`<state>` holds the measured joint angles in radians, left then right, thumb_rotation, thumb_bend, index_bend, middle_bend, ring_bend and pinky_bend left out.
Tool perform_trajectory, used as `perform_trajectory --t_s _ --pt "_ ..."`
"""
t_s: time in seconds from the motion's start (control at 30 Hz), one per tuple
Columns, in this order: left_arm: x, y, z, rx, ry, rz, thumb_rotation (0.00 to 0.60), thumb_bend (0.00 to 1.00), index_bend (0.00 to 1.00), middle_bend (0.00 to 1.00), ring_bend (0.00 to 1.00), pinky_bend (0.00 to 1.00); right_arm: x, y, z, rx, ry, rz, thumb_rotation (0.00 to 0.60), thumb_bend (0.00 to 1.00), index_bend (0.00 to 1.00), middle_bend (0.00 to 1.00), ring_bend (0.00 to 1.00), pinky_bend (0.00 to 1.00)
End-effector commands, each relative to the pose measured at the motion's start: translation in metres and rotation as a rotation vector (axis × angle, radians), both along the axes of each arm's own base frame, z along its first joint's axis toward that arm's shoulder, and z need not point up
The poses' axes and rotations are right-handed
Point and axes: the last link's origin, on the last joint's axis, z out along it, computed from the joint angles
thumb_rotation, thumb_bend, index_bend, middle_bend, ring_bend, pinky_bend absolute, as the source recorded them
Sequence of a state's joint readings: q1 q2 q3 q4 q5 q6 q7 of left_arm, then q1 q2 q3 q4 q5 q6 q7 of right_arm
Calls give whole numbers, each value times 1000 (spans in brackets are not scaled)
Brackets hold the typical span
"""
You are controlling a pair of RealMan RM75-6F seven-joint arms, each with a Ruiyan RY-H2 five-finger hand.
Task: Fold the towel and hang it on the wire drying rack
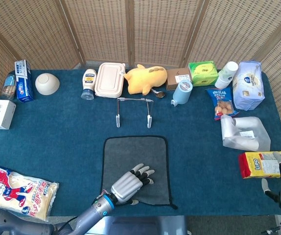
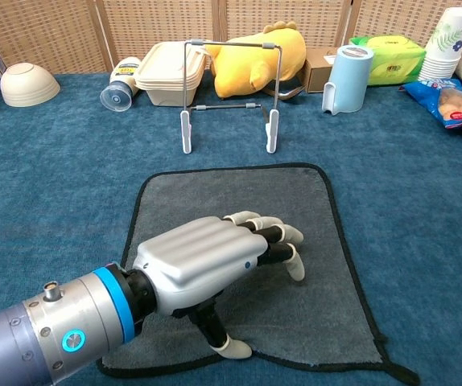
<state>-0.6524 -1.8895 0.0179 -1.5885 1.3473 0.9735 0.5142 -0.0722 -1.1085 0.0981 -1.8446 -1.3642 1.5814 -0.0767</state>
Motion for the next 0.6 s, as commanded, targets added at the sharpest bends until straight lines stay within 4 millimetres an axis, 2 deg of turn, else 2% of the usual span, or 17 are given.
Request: perform_trajectory --t_s 0.03,0.23,0.6 --pt "-1 1 0 -6 3 3 600 150 290 108 0 0 0 0 -1 2 -1 -1 600 351 115 40 0 0" --pt "1 2 2 -5 -6 4 600 251 338 118 0 0 1 0 -1 2 0 -2 600 353 114 40 0 0" --pt "0 3 6 -18 -20 31 600 360 456 140 0 0 2 -1 -1 5 -4 -1 600 353 115 39 0 0"
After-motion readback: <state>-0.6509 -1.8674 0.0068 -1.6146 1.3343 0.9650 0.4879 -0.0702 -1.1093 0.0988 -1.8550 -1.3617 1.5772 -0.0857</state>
